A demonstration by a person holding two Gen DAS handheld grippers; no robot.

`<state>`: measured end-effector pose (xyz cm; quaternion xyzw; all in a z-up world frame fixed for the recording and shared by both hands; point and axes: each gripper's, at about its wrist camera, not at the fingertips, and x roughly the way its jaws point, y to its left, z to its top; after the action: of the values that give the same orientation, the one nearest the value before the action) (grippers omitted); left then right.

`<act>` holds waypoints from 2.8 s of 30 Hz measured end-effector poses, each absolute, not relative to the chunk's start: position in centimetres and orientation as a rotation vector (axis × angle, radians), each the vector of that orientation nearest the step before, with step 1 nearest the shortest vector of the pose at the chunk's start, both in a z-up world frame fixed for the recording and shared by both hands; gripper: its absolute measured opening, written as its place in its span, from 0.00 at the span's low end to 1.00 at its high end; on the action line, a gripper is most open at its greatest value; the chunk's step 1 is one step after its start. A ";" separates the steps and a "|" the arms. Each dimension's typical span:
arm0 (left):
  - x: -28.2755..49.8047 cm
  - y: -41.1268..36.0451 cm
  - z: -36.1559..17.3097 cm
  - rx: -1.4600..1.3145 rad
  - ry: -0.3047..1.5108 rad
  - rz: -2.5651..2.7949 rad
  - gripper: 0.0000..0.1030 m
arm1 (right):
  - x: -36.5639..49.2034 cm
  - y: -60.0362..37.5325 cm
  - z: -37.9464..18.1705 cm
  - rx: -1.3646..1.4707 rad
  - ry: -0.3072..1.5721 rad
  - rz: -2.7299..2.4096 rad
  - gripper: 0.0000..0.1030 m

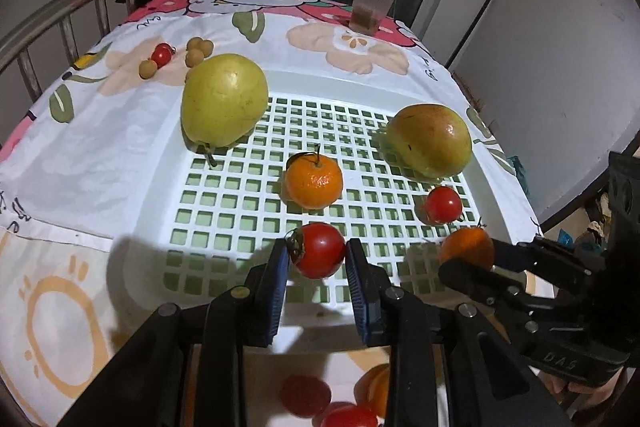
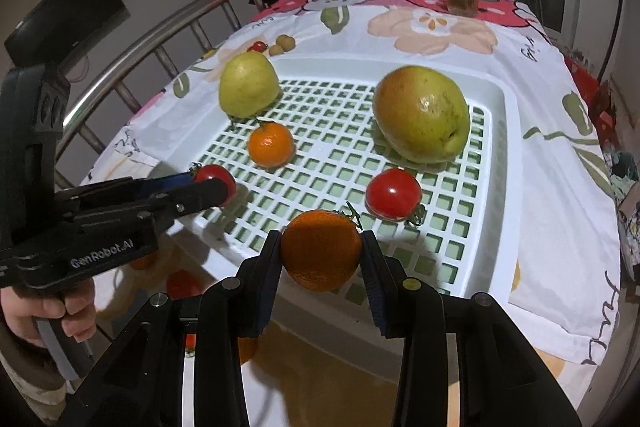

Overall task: Organize fruits
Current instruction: 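Carry the tangerine and tomato over the white tray and open both tools, then lift both open tools off the tray back toward the remaining fruit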

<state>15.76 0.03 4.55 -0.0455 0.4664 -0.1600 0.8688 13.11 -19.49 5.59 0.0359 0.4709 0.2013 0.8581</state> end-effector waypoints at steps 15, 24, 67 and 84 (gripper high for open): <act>14.9 1.2 6.9 -0.109 0.910 -0.313 0.56 | 12.4 -21.6 7.7 0.094 0.905 0.398 0.64; 12.3 3.8 10.5 -0.194 0.806 -0.298 0.78 | 10.7 -22.5 9.6 0.148 0.861 0.410 0.75; 2.7 9.9 11.1 -0.189 0.711 -0.280 0.88 | 4.4 -21.8 13.0 0.175 0.804 0.394 0.89; 3.5 9.5 8.9 0.006 0.829 -0.297 0.88 | 2.8 -18.7 11.0 0.123 0.848 0.470 0.89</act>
<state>3.53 9.55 8.88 0.0031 0.4012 -0.1437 0.9046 2.83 -18.73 10.98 0.0590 0.4075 0.2259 0.8828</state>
